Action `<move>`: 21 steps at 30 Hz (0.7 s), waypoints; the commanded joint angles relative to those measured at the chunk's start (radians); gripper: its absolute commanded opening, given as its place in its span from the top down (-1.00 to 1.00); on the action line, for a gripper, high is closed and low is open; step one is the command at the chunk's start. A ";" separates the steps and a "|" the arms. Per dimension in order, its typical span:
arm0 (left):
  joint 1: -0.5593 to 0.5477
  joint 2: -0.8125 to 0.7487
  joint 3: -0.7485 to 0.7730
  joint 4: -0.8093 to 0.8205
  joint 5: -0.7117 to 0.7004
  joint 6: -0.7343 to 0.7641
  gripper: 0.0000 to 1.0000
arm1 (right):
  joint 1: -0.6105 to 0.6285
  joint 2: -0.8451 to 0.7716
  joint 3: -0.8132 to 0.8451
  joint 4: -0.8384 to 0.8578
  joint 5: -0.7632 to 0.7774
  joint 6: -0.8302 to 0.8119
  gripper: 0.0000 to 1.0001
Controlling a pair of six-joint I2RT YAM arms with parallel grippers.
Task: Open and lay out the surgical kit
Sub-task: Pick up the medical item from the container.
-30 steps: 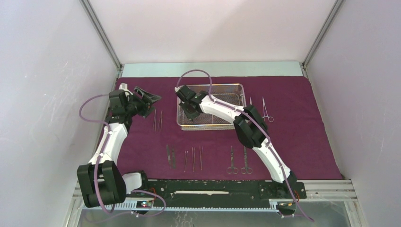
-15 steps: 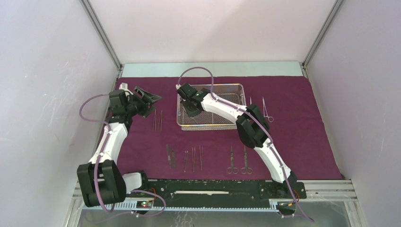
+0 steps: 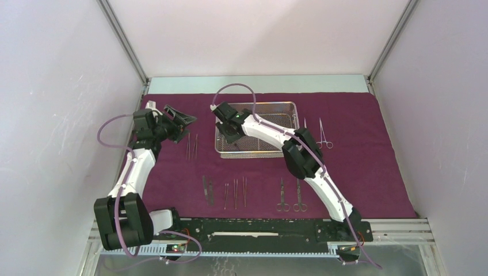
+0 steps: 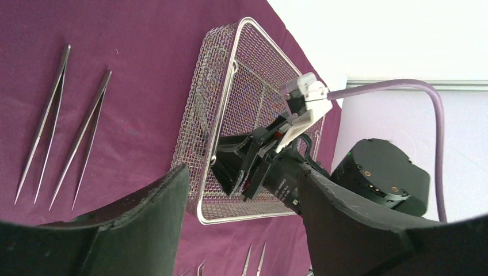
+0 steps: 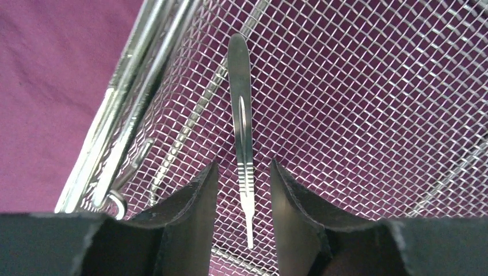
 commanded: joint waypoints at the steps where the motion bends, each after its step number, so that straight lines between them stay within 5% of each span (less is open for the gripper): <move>1: 0.008 -0.001 -0.025 0.033 0.027 0.022 -0.46 | 0.001 0.064 0.070 0.009 0.023 -0.049 0.18; 10: 0.009 0.004 -0.021 0.033 0.032 0.022 -0.47 | -0.011 0.063 0.021 0.000 0.038 -0.018 0.80; 21: 0.007 -0.002 -0.022 0.032 0.033 0.022 -0.47 | -0.031 -0.064 0.025 -0.006 0.042 -0.009 0.87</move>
